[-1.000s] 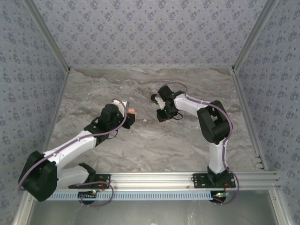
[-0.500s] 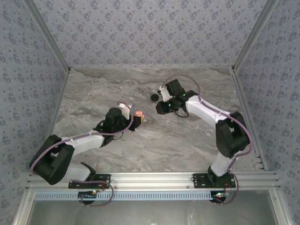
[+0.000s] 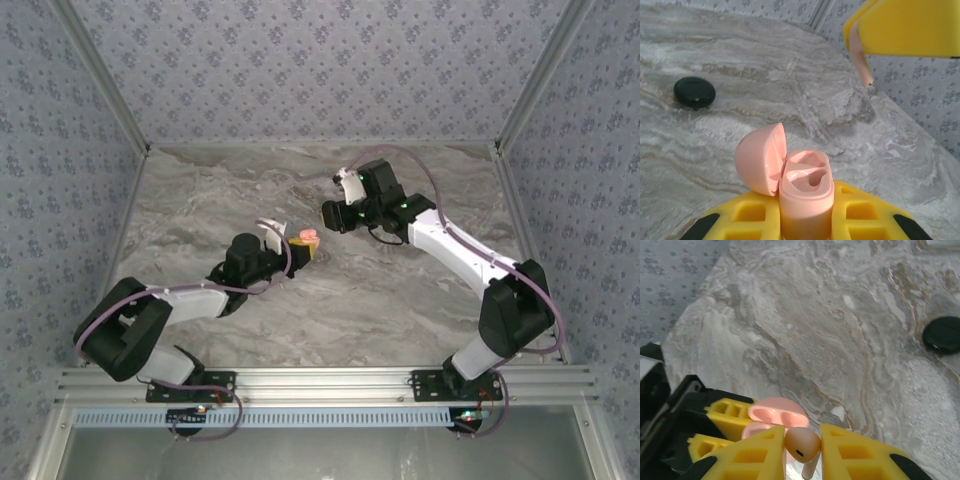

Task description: Insert the wireless bluetooth earbuds into the charging case

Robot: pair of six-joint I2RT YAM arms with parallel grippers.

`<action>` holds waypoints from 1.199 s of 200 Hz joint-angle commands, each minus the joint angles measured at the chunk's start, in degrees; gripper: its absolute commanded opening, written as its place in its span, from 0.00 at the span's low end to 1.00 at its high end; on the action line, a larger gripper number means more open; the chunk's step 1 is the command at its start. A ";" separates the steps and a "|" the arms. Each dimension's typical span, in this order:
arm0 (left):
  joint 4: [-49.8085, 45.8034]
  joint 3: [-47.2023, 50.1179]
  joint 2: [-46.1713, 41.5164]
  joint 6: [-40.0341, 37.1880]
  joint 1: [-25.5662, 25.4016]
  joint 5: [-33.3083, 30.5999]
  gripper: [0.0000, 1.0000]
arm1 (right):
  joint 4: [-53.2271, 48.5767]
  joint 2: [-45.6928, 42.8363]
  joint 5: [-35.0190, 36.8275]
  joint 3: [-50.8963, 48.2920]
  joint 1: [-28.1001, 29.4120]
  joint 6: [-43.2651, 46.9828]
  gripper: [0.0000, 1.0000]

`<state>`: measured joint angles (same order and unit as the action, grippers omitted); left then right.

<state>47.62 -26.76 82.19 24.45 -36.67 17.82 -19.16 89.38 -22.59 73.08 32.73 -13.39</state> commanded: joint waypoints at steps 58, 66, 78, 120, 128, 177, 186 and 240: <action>11.69 -0.48 -0.03 0.78 -1.70 -1.69 0.17 | 5.43 -3.78 1.21 0.06 3.55 -1.82 0.23; 11.80 -0.70 -0.28 0.78 -1.78 -1.79 0.17 | 5.54 -3.83 1.49 0.05 3.79 -1.82 0.23; 11.88 -1.00 -0.57 0.78 -1.98 -1.86 0.17 | 5.84 -3.87 1.92 -0.09 4.00 -1.84 0.23; 11.95 -1.19 -1.86 1.30 -2.21 -2.53 0.17 | 6.42 -4.03 2.59 -0.33 4.49 -1.90 0.23; 11.97 -1.19 -2.16 1.44 -2.25 -2.70 0.17 | 6.52 -4.07 2.71 -0.42 4.46 -1.90 0.23; 11.91 -1.19 -3.71 2.35 -2.36 -3.90 0.17 | 7.08 -4.13 2.64 -0.80 4.69 -1.99 0.23; 11.89 -1.21 -3.92 2.52 -2.36 -4.02 0.17 | 7.14 -4.13 2.64 -0.86 4.76 -1.99 0.23; 11.53 -1.49 -4.23 2.98 -2.33 -4.33 0.17 | 7.30 -4.11 2.37 -1.02 4.89 -1.99 0.24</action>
<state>56.82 -26.76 79.48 26.68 -38.70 14.11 -13.02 86.98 -20.40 72.60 37.23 -14.63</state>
